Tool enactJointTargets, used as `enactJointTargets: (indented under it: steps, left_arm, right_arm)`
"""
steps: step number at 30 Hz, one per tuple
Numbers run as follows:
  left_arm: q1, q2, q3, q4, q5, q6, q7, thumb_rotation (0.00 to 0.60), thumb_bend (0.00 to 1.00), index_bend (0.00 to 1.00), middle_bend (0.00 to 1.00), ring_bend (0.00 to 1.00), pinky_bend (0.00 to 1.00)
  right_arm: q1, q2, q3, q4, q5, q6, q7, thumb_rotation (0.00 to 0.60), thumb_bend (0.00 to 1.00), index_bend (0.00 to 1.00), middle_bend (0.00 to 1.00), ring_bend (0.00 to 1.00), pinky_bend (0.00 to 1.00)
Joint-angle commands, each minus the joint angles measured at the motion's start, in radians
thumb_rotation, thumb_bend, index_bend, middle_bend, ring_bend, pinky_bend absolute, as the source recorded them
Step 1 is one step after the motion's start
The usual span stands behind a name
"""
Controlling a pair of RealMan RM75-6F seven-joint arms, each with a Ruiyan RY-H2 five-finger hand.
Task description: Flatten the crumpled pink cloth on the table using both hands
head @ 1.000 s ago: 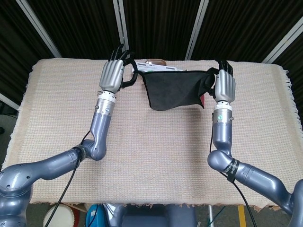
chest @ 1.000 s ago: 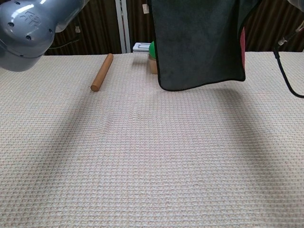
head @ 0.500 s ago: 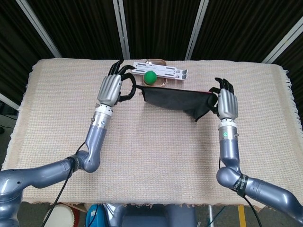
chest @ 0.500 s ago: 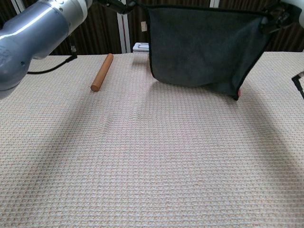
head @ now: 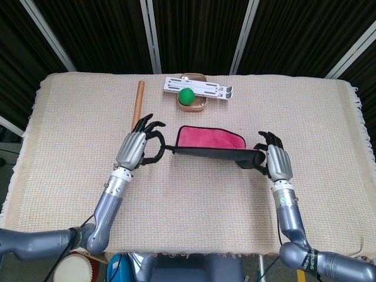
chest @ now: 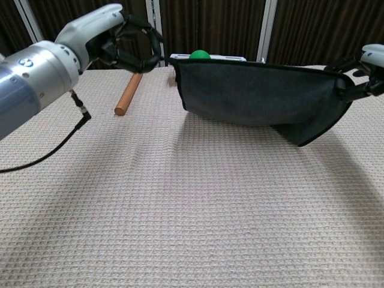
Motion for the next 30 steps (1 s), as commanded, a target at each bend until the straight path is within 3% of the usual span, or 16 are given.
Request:
enactJointTargets:
  steps: [1,17,30]
  left_arm:
    - [0.055,0.000,0.053,-0.047,0.032,0.034,-0.005,0.600,0.49,0.63,0.22,0.00,0.00]
    - [0.219,0.043,0.192,-0.153,0.195,0.116,-0.039,0.600,0.49,0.63,0.22,0.00,0.00]
    - [0.295,0.013,0.250,-0.143,0.261,0.106,-0.029,0.600,0.49,0.64,0.22,0.00,0.00]
  right_arm:
    - [-0.038,0.007,-0.048,-0.031,-0.049,0.012,0.020,0.600,0.64,0.64,0.16,0.00,0.00]
    - [-0.174,0.014,-0.204,-0.034,-0.233,0.039,0.122,0.600,0.64,0.64,0.16,0.00,0.00]
    - [-0.239,-0.029,-0.286,-0.001,-0.338,0.058,0.078,0.600,0.64,0.64,0.16,0.00,0.00]
